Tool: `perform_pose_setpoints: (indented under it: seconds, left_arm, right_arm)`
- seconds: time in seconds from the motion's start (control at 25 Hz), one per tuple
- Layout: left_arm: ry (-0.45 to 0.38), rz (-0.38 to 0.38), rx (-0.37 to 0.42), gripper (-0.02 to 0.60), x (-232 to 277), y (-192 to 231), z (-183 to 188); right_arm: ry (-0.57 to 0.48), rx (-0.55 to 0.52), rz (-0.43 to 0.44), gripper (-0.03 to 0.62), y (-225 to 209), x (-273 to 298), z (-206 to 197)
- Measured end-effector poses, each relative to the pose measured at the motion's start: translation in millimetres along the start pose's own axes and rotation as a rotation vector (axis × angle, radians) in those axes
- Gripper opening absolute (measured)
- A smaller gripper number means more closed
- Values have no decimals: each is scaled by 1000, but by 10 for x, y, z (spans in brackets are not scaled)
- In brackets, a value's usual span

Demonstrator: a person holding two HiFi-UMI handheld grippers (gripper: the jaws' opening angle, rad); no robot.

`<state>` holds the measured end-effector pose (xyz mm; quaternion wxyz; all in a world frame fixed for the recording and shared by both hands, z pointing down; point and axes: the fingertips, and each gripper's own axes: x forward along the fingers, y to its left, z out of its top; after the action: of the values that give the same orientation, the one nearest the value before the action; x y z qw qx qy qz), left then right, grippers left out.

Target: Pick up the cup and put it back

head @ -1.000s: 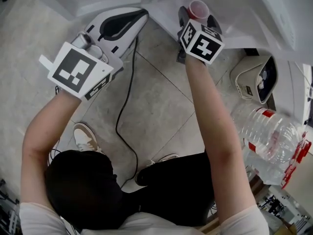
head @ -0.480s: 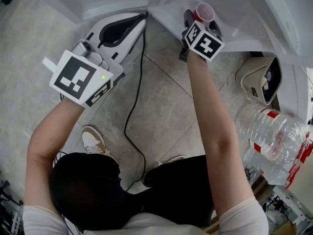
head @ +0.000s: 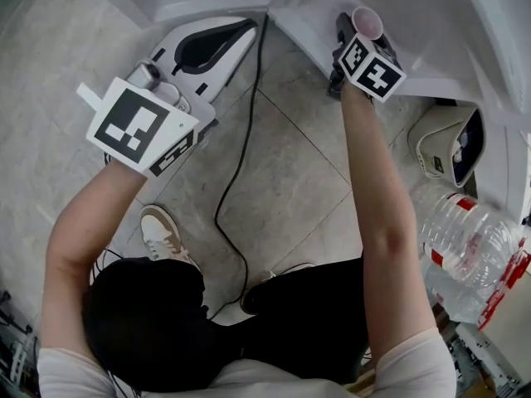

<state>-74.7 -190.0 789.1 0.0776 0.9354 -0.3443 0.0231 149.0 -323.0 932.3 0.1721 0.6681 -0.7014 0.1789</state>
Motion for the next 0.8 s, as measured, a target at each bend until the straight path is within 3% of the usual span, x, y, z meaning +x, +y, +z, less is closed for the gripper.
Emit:
perform_pose_setpoints:
  seconds: [0.2,0.44,0.52,0.64,0.8]
  left_arm:
    - [-27,8,17,23,1,-22,65]
    - [-38,18,44,23,0,-114,196]
    - [-42,18,59,23,-1,-144,252]
    - [-38,0,93,23,-15,-234,326]
    - [-15,-13,109,23,-68,-372,346]
  right_arm:
    - [-27,-110,103,324,230,-102,186]
    - [1,-78,243,325,553,-330,259]
    - [-1,-121,315,325,689,-504,327]
    - [-55,-208,402,325,810,-852,565]
    - [-108,-211,458,325,829,-1239,721]
